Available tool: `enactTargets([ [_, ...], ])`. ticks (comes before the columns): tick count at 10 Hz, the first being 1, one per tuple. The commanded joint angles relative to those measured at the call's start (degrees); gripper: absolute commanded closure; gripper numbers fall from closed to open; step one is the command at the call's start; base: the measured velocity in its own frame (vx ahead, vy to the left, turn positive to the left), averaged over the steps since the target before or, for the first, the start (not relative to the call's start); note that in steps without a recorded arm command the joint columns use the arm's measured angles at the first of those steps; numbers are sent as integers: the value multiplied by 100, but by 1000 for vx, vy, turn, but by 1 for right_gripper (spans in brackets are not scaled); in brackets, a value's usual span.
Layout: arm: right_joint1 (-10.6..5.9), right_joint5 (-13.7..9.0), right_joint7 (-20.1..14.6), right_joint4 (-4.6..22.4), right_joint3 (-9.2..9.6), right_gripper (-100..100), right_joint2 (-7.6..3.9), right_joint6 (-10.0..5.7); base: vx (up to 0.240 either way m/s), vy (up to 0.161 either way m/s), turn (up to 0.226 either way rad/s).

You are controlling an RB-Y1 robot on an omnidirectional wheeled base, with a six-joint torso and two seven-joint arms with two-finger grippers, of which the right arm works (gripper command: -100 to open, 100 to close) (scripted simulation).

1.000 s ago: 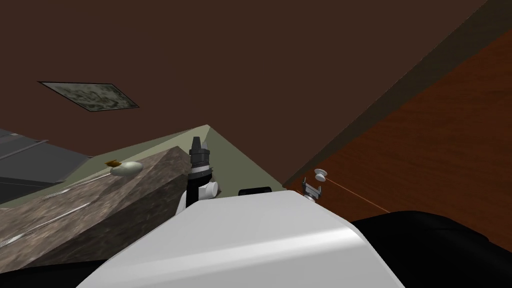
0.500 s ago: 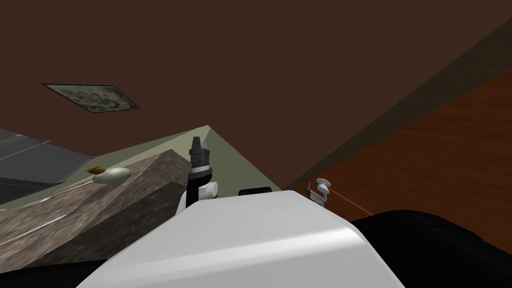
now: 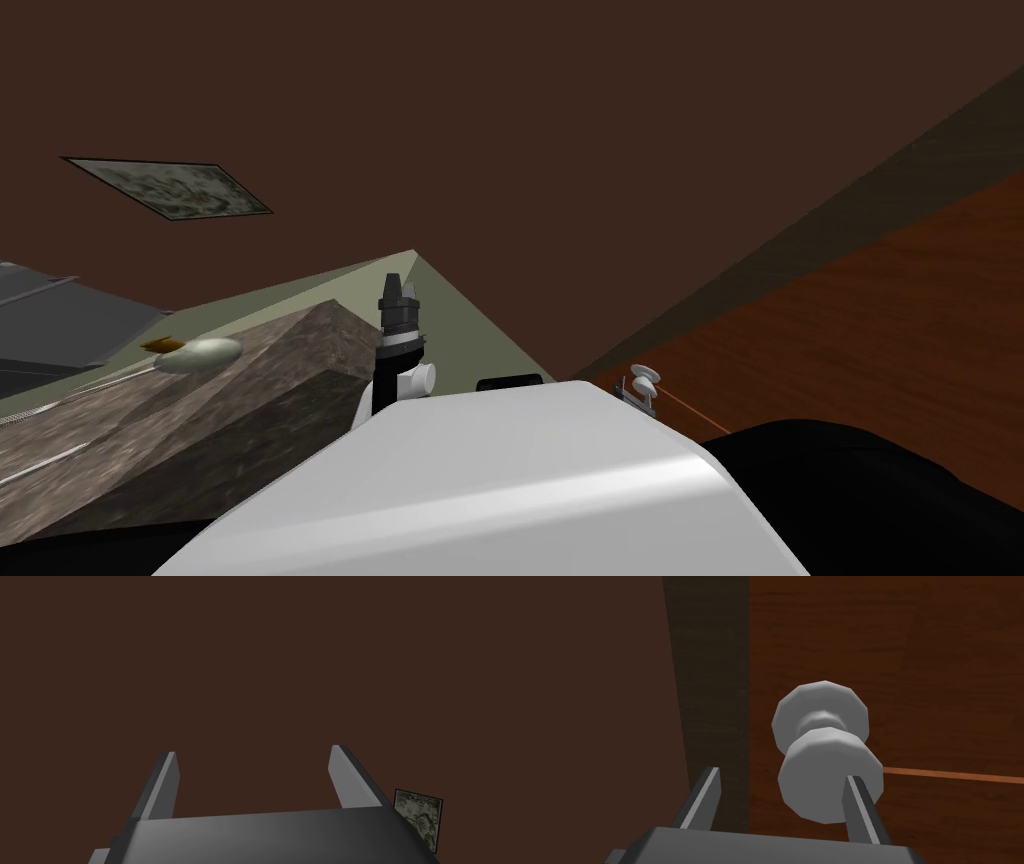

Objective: Pull the door open

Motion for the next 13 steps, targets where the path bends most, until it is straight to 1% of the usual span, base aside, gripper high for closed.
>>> enactTargets([
  [1,-23,0,8,-6,-12,100,-17,21,-21,3,-29],
  [5,-23,0,8,-6,-12,100,-17,21,-4,-1,10],
  [6,99,-3,-41,-58,34,-100,-32,-66,-43,139,-7],
  [7,125,-4,-54,-74,44,-100,-40,-86,-59,195,-27],
  [9,235,-7,-109,-140,88,-100,-72,-169,-114,199,-14],
  [10,282,-8,-132,-168,107,-100,-85,-204,-174,118,-25],
  [11,255,-7,-110,-162,96,-100,-72,-177,-77,41,-11],
  [12,47,25,-270,52,68,-100,-219,-64,34,-9,-141],
  [13,-49,40,-342,151,54,-100,-285,-12,77,-31,-138],
])
